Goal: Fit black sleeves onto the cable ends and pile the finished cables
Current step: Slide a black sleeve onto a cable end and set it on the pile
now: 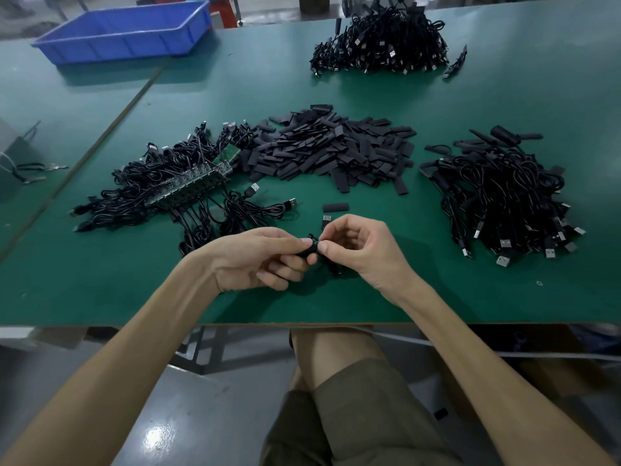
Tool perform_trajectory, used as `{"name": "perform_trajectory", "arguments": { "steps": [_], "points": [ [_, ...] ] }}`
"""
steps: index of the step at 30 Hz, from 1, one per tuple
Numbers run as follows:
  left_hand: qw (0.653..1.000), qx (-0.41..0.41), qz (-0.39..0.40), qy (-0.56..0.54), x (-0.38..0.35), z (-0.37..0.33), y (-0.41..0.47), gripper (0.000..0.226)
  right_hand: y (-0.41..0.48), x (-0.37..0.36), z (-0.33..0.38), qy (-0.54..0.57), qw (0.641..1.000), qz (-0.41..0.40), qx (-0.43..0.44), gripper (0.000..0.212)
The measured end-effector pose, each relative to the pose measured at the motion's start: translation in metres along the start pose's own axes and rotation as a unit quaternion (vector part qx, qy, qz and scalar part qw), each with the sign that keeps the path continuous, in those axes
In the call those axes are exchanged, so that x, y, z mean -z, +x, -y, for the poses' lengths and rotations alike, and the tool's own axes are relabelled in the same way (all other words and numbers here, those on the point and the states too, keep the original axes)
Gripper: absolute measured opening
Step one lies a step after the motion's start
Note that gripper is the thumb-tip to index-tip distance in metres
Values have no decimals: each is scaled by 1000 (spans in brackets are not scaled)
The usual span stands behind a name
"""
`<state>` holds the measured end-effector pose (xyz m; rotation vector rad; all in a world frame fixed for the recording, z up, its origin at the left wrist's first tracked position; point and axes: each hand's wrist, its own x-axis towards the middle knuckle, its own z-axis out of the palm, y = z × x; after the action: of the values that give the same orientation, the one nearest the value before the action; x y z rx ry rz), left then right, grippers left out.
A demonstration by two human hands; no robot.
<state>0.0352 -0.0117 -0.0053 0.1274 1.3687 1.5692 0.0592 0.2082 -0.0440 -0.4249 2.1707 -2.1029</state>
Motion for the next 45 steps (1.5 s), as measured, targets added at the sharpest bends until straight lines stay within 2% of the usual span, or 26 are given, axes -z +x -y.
{"name": "perform_trajectory", "arguments": {
  "steps": [10, 16, 28, 34, 38, 40, 45],
  "points": [
    [1000, -11, 8, -5, 2, 0, -1, 25, -1, 2, 5, 56, 998, -6, -13, 10],
    [999, -33, -10, -23, 1, 1, -3, 25, -2, 1, 8, 92, 996, -2, -4, 20],
    [996, -70, -46, -5, -8, 5, -2, 27, -1, 1, 8, 90, 996, 22, 4, 19],
    [996, -83, -42, 1, -10, 1, -3, 30, -3, 1, 6, 105, 994, -1, 0, 18],
    [995, -101, -1, -20, -2, -1, -10, 48, -1, 2, 3, 110, 993, -49, -7, 17],
    [992, -125, 15, -3, 1, -1, -13, 50, -1, 3, 3, 117, 991, -56, -10, 17],
    [984, -169, -51, -1, 0, 3, -10, 40, -1, 1, 3, 116, 990, -73, -16, 14]
  ]
}}
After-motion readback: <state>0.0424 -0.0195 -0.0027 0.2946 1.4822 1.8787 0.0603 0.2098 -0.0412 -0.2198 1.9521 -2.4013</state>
